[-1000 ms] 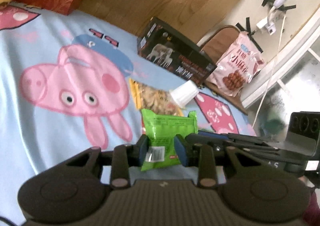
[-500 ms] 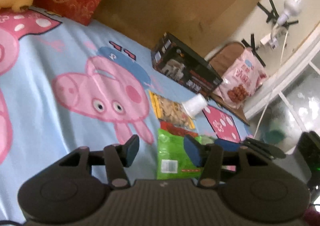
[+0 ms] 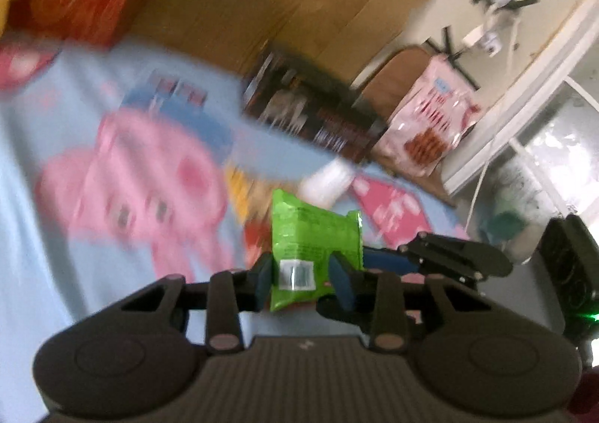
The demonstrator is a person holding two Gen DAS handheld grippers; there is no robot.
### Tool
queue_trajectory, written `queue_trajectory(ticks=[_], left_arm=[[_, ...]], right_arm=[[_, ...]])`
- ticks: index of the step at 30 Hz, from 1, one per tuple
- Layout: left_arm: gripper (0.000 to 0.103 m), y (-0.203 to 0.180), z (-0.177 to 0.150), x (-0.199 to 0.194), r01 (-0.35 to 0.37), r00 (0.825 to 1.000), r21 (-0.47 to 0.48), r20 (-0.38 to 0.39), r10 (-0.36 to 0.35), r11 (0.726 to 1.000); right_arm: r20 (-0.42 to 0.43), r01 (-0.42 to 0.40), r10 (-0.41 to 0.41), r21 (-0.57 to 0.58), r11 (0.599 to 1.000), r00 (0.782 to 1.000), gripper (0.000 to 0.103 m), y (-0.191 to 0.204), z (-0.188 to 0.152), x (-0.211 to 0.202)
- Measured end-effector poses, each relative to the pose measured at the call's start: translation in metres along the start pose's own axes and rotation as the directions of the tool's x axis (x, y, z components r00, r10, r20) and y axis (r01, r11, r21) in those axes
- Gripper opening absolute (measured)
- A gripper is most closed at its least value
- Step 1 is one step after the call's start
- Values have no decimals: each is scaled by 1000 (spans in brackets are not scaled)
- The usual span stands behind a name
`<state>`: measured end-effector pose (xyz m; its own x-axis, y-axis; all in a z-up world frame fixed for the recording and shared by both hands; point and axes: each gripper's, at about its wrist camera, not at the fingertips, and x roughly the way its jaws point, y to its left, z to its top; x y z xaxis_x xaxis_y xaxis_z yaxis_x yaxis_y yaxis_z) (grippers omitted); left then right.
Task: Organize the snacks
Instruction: 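Carry the green barcode packet into the black tin box and release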
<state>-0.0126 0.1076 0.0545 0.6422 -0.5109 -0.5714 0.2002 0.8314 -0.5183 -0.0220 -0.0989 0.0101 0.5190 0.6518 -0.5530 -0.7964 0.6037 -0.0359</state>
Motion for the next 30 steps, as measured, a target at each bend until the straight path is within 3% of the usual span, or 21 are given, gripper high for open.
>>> queue_trajectory(ticks=[4, 7, 10, 12, 14, 15, 16, 17, 19, 23, 27, 29, 30], left_arm=[[32, -30, 48, 13, -35, 997, 135, 69, 26, 990], [33, -45, 90, 39, -38, 994, 168, 103, 21, 985], [36, -54, 126, 69, -67, 988, 185, 148, 39, 981], [53, -54, 147, 92, -98, 983, 175, 171, 68, 980], [55, -51, 163, 117, -146, 977, 172, 177, 115, 974], [55, -47, 166, 124, -175, 974, 167, 176, 145, 970], [55, -41, 167, 129, -198, 971, 147, 163, 174, 969], [55, -35, 165, 128, -188, 974, 127, 150, 169, 974], [55, -20, 152, 114, -123, 985, 104, 137, 108, 987], [55, 6, 118, 80, -40, 992, 63, 119, 33, 997], [55, 21, 91, 69, -31, 995, -4, 90, 31, 1000], [55, 20, 81, 71, -20, 998, -31, 66, 22, 999], [55, 17, 76, 72, -15, 998, -29, 54, 17, 999]], right_arm=[[109, 65, -69, 40, 997, 992, 48, -27, 23, -10], [166, 132, -142, 73, 989, 976, 48, -59, 47, -9], [175, 163, -188, 146, 976, 967, 48, -98, 72, -1], [172, 175, -210, 201, 964, 962, 48, -127, 88, 9], [169, 195, -239, 241, 951, 956, 50, -150, 100, 25], [155, 207, -252, 259, 943, 955, 57, -159, 104, 34], [135, 233, -276, 269, 935, 952, 65, -164, 105, 41], [118, 266, -307, 275, 924, 944, 65, -168, 104, 47], [99, 282, -324, 301, 911, 941, 65, -174, 98, 47], [163, 174, -251, 379, 909, 954, 65, -167, 65, 17], [179, 54, -141, 421, 905, 974, 65, -142, 35, 3], [159, 43, -117, 408, 912, 980, 64, -128, 31, 7], [140, 48, -113, 401, 915, 984, 57, -122, 28, 11]])
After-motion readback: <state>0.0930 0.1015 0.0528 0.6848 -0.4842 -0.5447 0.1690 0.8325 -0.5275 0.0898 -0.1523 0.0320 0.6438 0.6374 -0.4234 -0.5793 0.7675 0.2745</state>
